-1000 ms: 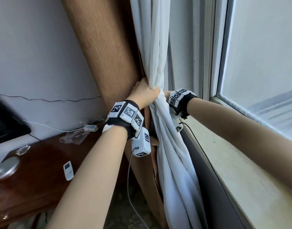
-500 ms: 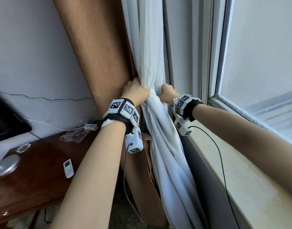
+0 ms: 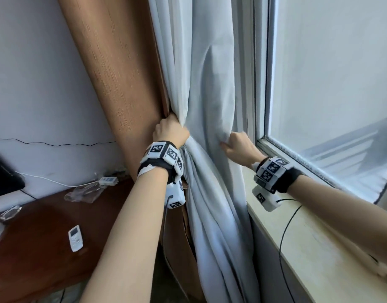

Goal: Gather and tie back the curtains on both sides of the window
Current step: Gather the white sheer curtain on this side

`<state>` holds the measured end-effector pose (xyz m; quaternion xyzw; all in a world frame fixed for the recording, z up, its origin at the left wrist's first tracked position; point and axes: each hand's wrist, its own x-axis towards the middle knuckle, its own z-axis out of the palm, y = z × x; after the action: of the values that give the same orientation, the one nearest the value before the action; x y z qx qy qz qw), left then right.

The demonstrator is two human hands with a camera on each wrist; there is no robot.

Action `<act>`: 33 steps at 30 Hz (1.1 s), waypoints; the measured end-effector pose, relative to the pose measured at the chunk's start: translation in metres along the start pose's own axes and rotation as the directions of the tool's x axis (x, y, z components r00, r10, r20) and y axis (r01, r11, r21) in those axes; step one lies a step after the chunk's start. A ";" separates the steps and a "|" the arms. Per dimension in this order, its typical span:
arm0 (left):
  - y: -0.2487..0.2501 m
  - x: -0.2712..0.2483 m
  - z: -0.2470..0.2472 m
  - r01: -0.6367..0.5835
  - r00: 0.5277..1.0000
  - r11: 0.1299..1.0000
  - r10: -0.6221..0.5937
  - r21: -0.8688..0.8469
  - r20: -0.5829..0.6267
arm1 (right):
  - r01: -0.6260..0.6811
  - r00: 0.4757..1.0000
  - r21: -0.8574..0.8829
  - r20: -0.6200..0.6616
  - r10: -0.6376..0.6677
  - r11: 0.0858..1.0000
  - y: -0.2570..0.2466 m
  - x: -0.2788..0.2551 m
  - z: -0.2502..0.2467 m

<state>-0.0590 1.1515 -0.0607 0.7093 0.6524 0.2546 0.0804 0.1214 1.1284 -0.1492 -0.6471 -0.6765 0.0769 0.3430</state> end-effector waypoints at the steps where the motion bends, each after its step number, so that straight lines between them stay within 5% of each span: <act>1: 0.000 0.000 0.001 0.004 1.000 1.000 -0.004 -0.014 0.000 | 0.047 0.999 -0.002 0.019 -0.047 0.999 -0.009 -0.009 -0.001; 5: 0.003 0.000 0.003 0.021 1.000 0.994 -0.020 -0.105 0.017 | 0.168 0.985 -0.074 0.055 -0.164 0.983 -0.052 -0.032 0.009; 8: 0.004 0.004 0.000 0.040 0.990 0.981 -0.013 -0.191 0.139 | 0.222 0.975 -0.145 0.059 -0.216 0.964 -0.069 -0.031 0.021; 14: 0.004 0.000 -0.014 0.142 0.953 0.827 0.033 -0.544 0.300 | 0.204 0.979 -0.157 0.021 -0.203 0.966 -0.067 -0.022 0.026; 19: 0.003 -0.001 0.001 -0.010 0.991 0.983 0.034 -0.183 0.133 | 0.223 0.975 -0.136 0.052 -0.218 0.965 -0.064 -0.022 0.028; 24: -0.001 0.004 0.003 -0.029 0.999 0.998 0.030 -0.053 0.024 | 0.344 0.938 -0.098 0.083 -0.337 0.934 -0.059 -0.024 0.028; 28: -0.015 0.012 -0.005 -0.013 0.999 0.998 0.015 -0.061 0.041 | 0.257 0.920 0.087 0.283 -0.271 0.963 -0.037 -0.003 0.021; 33: -0.034 0.024 -0.015 0.013 0.997 0.993 -0.004 -0.121 0.079 | -0.120 0.848 0.191 0.529 0.001 0.974 0.010 0.030 0.013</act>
<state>-0.0954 1.1761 -0.0562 0.7098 0.6350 0.2653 0.1501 0.1241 1.1622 -0.1532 -0.5811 -0.7111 0.3351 0.2108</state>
